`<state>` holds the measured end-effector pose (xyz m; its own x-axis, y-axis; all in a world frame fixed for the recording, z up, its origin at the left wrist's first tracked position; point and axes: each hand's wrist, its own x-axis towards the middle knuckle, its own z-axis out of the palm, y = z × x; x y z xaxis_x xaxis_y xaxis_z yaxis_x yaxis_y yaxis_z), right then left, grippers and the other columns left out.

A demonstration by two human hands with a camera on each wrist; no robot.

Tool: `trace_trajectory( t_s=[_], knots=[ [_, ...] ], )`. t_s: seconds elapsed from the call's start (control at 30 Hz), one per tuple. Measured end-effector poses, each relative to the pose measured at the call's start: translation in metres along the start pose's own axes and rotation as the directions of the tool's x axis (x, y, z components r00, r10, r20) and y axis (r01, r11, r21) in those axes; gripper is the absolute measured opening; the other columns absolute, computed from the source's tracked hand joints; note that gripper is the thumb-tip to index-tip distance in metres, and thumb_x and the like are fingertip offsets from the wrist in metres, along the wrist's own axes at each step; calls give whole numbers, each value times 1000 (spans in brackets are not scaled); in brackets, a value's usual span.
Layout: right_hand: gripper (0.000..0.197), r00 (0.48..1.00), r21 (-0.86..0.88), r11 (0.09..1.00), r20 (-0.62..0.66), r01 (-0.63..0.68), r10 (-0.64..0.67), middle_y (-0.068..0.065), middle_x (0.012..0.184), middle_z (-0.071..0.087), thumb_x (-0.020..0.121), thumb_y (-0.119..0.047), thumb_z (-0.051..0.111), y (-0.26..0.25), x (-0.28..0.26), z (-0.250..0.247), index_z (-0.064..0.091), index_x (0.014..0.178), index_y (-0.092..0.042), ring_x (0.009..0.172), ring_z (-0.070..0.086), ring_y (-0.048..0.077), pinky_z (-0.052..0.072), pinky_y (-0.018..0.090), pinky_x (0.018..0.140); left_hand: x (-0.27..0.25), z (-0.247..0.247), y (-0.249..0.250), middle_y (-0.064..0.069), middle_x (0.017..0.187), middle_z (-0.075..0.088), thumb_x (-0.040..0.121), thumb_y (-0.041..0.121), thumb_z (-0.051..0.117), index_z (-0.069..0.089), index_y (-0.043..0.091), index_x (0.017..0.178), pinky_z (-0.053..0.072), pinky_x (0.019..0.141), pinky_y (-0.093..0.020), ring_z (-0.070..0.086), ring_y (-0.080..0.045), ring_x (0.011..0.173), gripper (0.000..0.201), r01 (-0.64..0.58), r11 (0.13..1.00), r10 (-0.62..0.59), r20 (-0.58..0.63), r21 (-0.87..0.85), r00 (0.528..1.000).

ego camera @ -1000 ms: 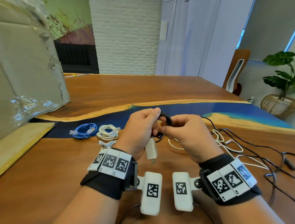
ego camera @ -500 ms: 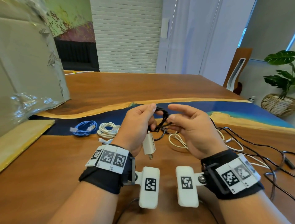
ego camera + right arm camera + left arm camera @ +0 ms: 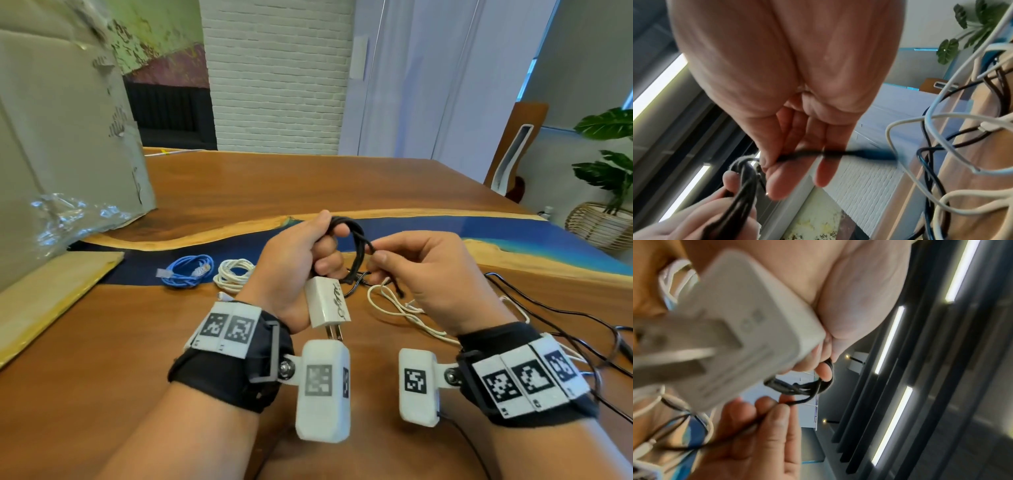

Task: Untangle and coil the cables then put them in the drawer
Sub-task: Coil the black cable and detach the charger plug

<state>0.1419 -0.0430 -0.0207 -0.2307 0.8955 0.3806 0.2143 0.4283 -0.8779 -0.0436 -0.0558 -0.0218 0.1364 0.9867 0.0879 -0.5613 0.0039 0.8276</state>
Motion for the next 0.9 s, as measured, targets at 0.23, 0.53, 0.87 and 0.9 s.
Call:
trace_trajectory(
  t_s=[0.23, 0.53, 0.87, 0.9],
  knots=[
    [23, 984, -73, 993, -146, 97, -107, -11, 85, 79, 92, -6, 73, 4, 0, 17, 78, 91, -28, 81, 72, 1, 53, 14, 71, 0, 2, -4, 8, 54, 24, 108, 32, 43, 63, 8, 86, 25, 51, -23, 27, -8, 46, 38, -4, 995, 10, 58, -100, 998],
    [12, 997, 212, 975, -10, -68, 71, 12, 90, 79, 87, -2, 75, 12, -1, 28, 81, 95, -8, 92, 76, 27, 58, 39, 87, 10, -7, -20, 3, 53, 32, 110, 27, 42, 56, 5, 88, 29, 55, -29, 31, -15, 52, 34, -127, 904, 161, -49, 409, 986],
    [53, 991, 367, 930, -126, 11, 38, 10, 91, 78, 93, 7, 64, 7, -1, 44, 56, 136, -23, 91, 76, 25, 58, 37, 92, 8, -3, -19, 4, 50, 40, 110, 28, 43, 56, 9, 81, 34, 56, -29, 38, -15, 52, 37, -27, 974, 51, -103, 223, 993],
    [53, 992, 415, 910, -115, 9, 43, 10, 88, 76, 94, 9, 62, 7, -1, 42, 56, 137, -22, 88, 75, 28, 58, 40, 91, 8, -1, -19, 5, 50, 41, 110, 28, 43, 55, 9, 81, 35, 56, -28, 39, -14, 52, 36, -29, 976, 51, -96, 216, 994]
  ],
)
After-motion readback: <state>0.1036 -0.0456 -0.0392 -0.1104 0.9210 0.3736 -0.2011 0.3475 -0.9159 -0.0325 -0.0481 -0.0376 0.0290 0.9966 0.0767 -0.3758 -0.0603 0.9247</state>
